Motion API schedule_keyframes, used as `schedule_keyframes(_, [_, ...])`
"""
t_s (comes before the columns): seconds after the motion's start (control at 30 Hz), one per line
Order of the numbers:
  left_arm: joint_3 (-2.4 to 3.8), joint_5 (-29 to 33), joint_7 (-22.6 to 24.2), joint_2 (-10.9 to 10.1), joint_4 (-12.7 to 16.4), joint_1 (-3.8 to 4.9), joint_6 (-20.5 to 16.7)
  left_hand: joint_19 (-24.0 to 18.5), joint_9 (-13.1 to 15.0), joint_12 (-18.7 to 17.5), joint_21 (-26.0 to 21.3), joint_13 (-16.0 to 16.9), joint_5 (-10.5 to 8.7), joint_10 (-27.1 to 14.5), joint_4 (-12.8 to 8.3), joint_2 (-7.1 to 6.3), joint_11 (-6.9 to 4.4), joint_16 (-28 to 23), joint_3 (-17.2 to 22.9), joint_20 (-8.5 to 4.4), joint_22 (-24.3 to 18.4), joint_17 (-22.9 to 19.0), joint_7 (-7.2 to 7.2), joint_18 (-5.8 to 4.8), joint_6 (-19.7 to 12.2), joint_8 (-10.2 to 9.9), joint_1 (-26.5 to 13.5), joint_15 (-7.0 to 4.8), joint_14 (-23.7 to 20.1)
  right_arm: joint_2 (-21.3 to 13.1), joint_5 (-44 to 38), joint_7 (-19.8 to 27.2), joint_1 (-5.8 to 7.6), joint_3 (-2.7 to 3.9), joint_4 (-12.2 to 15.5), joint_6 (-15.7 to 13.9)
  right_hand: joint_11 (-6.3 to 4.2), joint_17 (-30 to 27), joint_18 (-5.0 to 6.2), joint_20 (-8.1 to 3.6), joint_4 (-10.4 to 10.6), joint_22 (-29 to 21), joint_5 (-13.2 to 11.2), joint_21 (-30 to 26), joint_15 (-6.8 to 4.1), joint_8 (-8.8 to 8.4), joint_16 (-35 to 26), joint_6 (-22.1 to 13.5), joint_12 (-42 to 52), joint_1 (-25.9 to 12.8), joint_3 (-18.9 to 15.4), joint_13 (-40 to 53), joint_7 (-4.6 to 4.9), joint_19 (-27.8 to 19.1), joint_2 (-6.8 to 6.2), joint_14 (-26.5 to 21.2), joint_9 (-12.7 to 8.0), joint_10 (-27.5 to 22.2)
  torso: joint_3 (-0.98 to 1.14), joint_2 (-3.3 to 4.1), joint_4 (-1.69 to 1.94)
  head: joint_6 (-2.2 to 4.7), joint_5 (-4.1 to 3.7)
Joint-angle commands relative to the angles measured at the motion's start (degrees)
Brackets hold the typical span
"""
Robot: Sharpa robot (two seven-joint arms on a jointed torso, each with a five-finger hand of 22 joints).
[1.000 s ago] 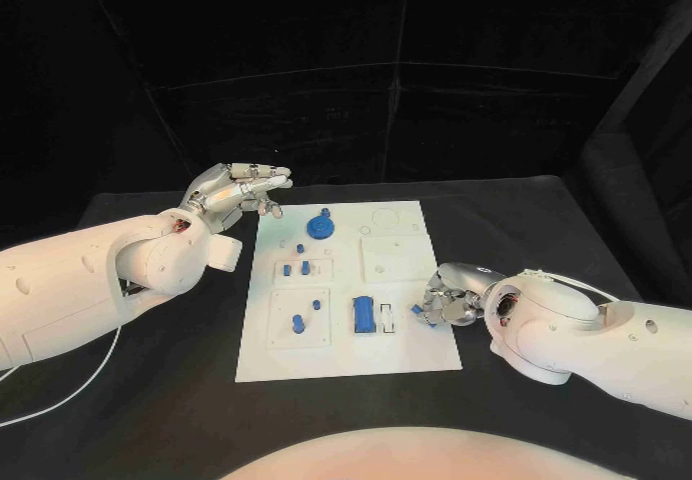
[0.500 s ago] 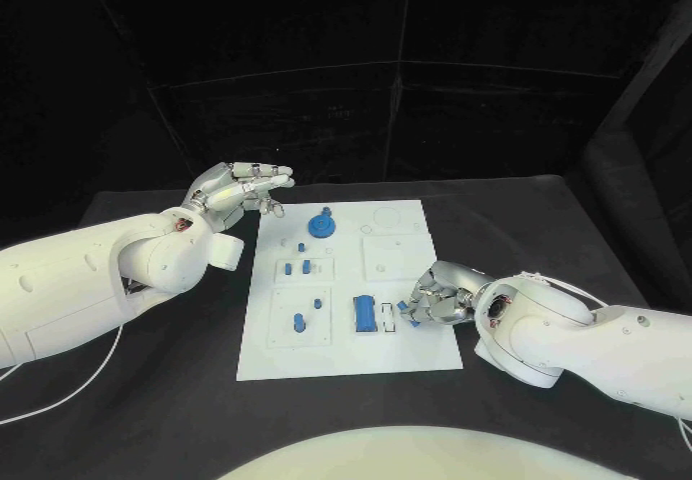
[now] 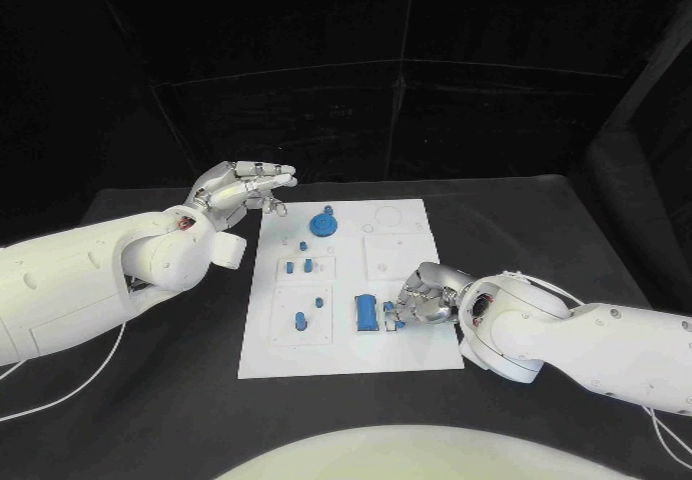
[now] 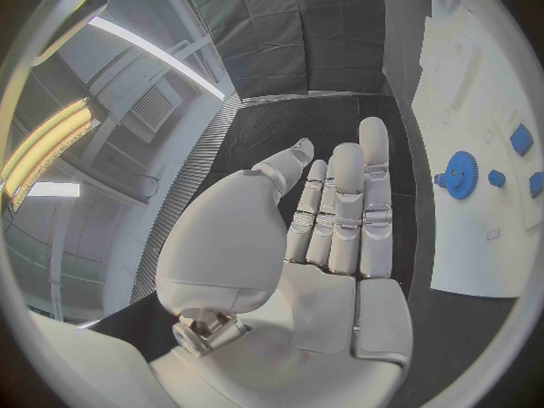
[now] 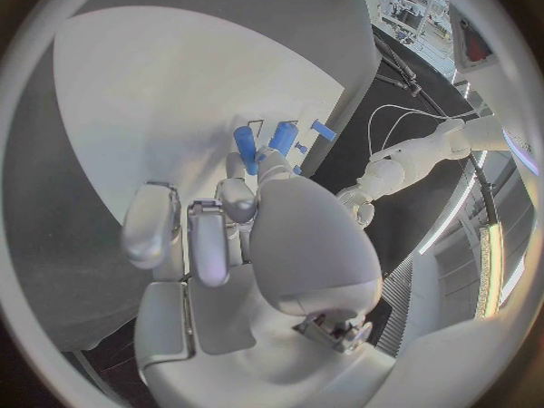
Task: Assemble the parts on the task board
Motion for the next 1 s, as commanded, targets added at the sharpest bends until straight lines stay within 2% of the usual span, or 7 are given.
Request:
schedule_keyframes(0.03, [0.03, 0.1, 0.1, 0.0, 0.1, 0.06, 0.8, -0.1, 0.1, 0.2, -0.2, 0.0, -0.07, -0.5, 0.0, 0.52, -0.12, 0.1, -0.4, 0.12, -0.1, -0.1, -0.23, 0.34, 0.1, 0.3, 0.2, -0.06, -0.5, 0.4, 0.8, -1.0, 0.06, 0.01, -0.4, 0.1, 0.04, 1.8, -0.82, -0.12, 0.7, 0.1, 1.6, 0.2, -0.05, 0.01, 0.3, 0.6, 0.2, -1.2, -0.1, -0.1, 0.05, 0.3, -0.44, 3.5, -0.1, 0.3, -0.01, -0.02, -0.07, -0.02, 0.05])
schedule_keyframes(0.17, [0.03, 0.1, 0.1, 0.0, 0.2, 0.06, 0.8, -0.1, 0.0, 0.3, -0.3, 0.0, -0.07, -0.6, -0.1, 0.52, -0.11, 0.1, -0.4, 0.12, -0.1, -0.1, -0.22, 0.34, 0.0, 0.4, 0.2, -0.06, -0.5, 0.8, 0.2, -1.4, 0.06, 0.01, -0.8, -0.1, 0.0, 1.9, -0.82, -0.13, 1.2, 0.1, 2.7, 0.3, -0.05, 0.13, 0.3, 0.9, 0.2, -2.2, -0.4, 0.0, -0.01, 0.3, -0.79, 3.5, 0.1, 0.4, 0.03, 0.02, -0.07, -0.08, 0.13])
schedule_keyframes(0.4, [0.03, 0.1, 0.0, -0.1, 0.2, 0.06, 0.9, -0.1, 0.0, 0.3, -0.3, 0.0, -0.07, -0.6, -0.1, 0.52, -0.11, 0.1, -0.4, 0.12, -0.1, -0.1, -0.22, 0.34, 0.0, 0.4, 0.2, -0.06, -0.5, 1.3, -0.6, -2.0, 0.06, 0.01, -1.0, 1.2, -0.36, 2.0, -0.82, -0.28, 1.7, 0.3, 2.6, 0.3, -0.3, 1.14, 0.4, 2.3, 0.3, -4.5, -1.7, 0.1, -0.54, 0.3, -1.02, 3.6, 0.8, 0.7, 0.06, -0.03, -0.08, -0.2, 0.1])
schedule_keyframes(0.6, [0.03, 0.1, -0.1, -0.1, 0.2, 0.06, 1.0, -0.1, 0.0, 0.3, -0.3, 0.0, -0.07, -0.6, -0.1, 0.52, -0.11, 0.1, -0.4, 0.12, -0.1, -0.1, -0.22, 0.34, 0.0, 0.4, 0.2, -0.06, -0.5, 1.5, -1.2, -2.3, 0.06, 0.02, -1.0, 1.8, -0.59, 2.2, -0.83, -0.49, 1.7, 0.3, 0.9, 0.3, -0.52, 1.6, 0.4, 2.8, 0.9, -6.4, -3.2, 0.8, -0.8, 0.3, -1.09, 3.6, 1.2, 1.2, 0.08, -0.02, -0.11, -0.28, 0.1])
schedule_keyframes(0.67, [0.03, 0.1, -0.1, -0.1, 0.2, 0.06, 1.0, -0.1, 0.0, 0.3, -0.3, 0.0, -0.07, -0.6, -0.1, 0.52, -0.11, 0.1, -0.4, 0.12, -0.1, -0.1, -0.22, 0.34, 0.0, 0.4, 0.2, -0.06, -0.5, 1.5, -1.4, -2.3, 0.06, 0.02, -1.0, 1.8, -0.58, 2.2, -0.83, -0.53, 1.8, 0.3, -1.4, 0.3, -0.51, 1.71, 0.4, 2.8, 1.0, -7.4, -4.1, 0.8, -0.8, 0.3, -1.09, 3.6, 1.4, 1.3, 0.07, -0.03, -0.1, -0.3, 0.09])
schedule_keyframes(0.77, [0.03, 0.1, -0.1, -0.1, 0.2, 0.06, 1.0, -0.1, 0.0, 0.3, -0.3, 0.0, -0.07, -0.6, -0.1, 0.52, -0.11, 0.1, -0.5, 0.12, -0.1, -0.1, -0.21, 0.34, 0.0, 0.4, 0.2, -0.06, -0.5, 1.6, -1.9, -2.4, 0.06, 0.02, -1.0, 1.5, -0.51, 2.2, -0.86, -0.5, 1.8, 0.4, -7.9, 0.3, -0.45, 1.86, 0.4, 2.8, 1.0, -9.5, -5.8, 0.9, -0.74, 0.3, -0.91, 3.6, 1.7, 1.3, 0.04, -0.01, -0.08, -0.29, 0.05])
schedule_keyframes(1.0, [0.03, 0.1, -0.3, -0.2, 0.3, 0.06, 1.0, -0.1, 0.0, 0.3, -0.3, 0.0, -0.09, -0.7, -0.1, 0.42, -0.06, 0.2, -0.6, 0.13, -0.2, -0.2, -0.12, 0.33, -0.2, 0.3, 0.1, -0.03, -0.5, 1.4, -2.7, -2.4, 0.06, 0.02, -1.1, 0.8, -0.48, 2.0, -0.81, -0.47, 1.9, 0.2, -15.4, 0.2, -0.44, 2.06, 0.2, 2.5, 0.8, -12.3, -8.6, 0.8, -0.74, 0.3, -0.71, 3.5, 2.2, 1.1, 0.01, -0.04, -0.07, -0.34, 0.0])
